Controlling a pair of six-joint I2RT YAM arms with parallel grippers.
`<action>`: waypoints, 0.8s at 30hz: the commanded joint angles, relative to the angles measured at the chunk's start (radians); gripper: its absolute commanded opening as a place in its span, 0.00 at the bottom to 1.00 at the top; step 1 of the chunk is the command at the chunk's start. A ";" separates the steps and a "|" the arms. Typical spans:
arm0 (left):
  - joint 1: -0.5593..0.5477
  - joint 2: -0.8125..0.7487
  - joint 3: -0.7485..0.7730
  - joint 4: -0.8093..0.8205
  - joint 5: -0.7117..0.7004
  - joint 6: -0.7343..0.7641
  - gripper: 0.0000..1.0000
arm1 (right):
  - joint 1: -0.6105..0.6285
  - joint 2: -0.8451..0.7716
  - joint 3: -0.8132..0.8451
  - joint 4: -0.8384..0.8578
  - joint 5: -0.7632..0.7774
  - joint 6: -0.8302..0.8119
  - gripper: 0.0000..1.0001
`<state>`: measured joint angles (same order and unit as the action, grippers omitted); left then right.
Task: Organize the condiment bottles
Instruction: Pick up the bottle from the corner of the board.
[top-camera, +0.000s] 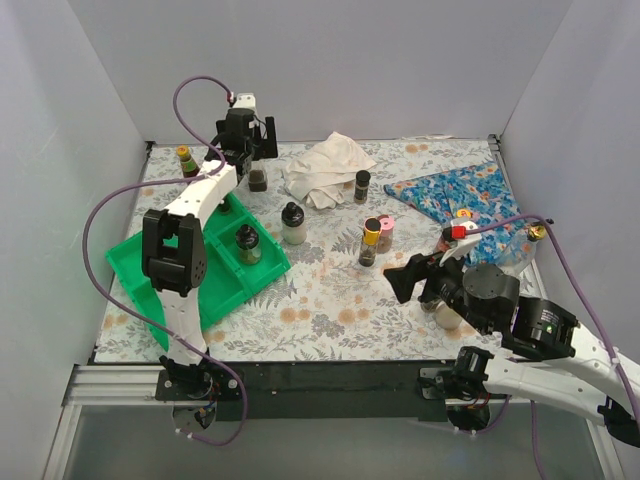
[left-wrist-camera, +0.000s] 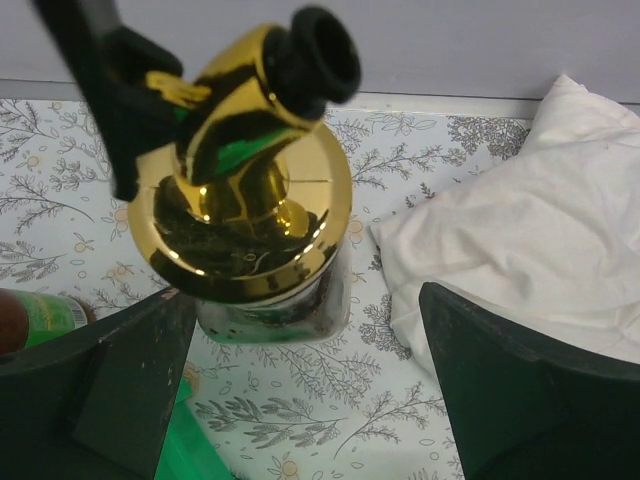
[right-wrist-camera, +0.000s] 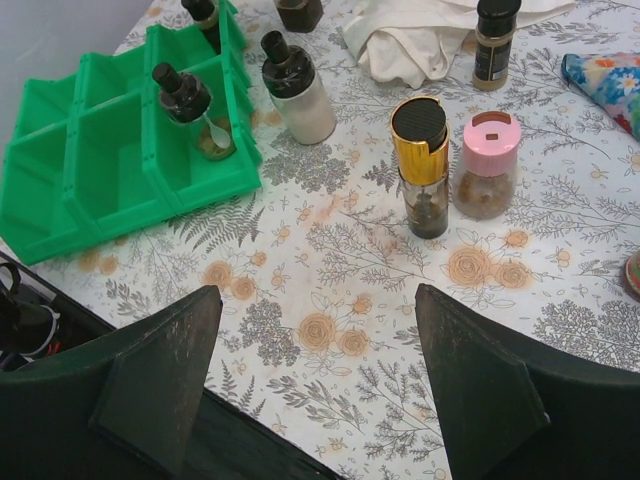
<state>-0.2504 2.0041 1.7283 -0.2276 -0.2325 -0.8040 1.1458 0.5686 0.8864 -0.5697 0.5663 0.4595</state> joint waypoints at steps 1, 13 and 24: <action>0.005 0.008 0.045 0.027 -0.021 0.034 0.92 | 0.003 -0.024 -0.004 0.059 0.029 -0.015 0.87; 0.014 0.067 0.103 0.062 -0.022 0.078 0.77 | 0.003 -0.029 -0.020 0.059 0.041 -0.016 0.87; 0.014 0.047 0.113 0.066 0.002 0.076 0.23 | 0.005 -0.029 -0.024 0.060 0.049 -0.001 0.87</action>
<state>-0.2379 2.1136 1.8320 -0.1795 -0.2440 -0.7181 1.1458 0.5423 0.8673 -0.5568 0.5892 0.4534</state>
